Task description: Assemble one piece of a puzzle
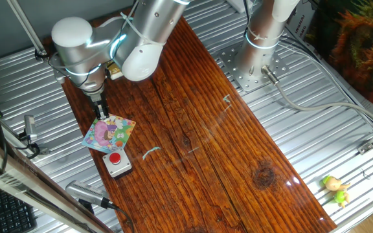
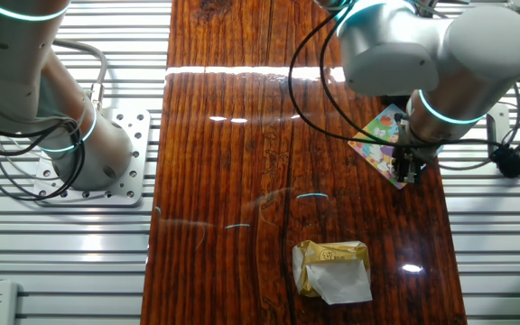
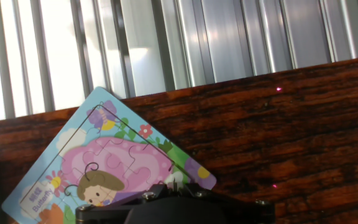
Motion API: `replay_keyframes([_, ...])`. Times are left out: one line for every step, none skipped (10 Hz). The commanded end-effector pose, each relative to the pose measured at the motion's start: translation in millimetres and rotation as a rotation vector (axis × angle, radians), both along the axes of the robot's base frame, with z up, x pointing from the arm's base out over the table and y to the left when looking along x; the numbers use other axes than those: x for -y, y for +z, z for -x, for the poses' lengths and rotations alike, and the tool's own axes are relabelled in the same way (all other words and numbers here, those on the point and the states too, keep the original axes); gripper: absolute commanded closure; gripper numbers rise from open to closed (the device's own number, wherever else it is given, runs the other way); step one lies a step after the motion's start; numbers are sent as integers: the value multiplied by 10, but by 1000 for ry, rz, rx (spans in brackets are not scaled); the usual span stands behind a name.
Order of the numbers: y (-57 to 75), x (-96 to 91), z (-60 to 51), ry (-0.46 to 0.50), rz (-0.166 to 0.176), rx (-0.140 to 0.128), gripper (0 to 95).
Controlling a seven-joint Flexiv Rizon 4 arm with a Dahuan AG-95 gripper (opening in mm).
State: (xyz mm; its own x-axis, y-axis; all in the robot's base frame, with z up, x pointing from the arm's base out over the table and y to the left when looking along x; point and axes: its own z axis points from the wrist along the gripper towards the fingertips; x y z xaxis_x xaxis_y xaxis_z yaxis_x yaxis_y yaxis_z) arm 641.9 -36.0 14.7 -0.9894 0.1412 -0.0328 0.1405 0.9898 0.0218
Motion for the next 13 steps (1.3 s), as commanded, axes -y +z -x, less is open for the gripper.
replay_keyframes([2, -4, -32, -3, 0, 4, 950])
replay_keyframes([18, -6, -44, -4, -2, -2, 950])
replay_keyframes([45, -5, -51, -2, 1, -16, 950])
replay_keyframes([55, -4, -51, -1, -1, -18, 950])
replay_keyframes([59, -4, -51, 0, -1, -18, 950])
replay_keyframes([74, -4, -51, 0, 0, -21, 950])
replay_keyframes([97, -4, -52, 0, -1, -24, 950])
replay_keyframes([127, -4, -52, 1, 0, -30, 950])
replay_keyframes([148, -4, -51, 1, -1, -35, 950])
replay_keyframes([190, -5, -51, 2, 5, -42, 950])
replay_keyframes([238, -7, -49, -1, 9, -49, 950])
replay_keyframes([270, -8, -47, -6, 12, -52, 950])
replay_keyframes([310, -9, -44, -11, 19, -54, 950])
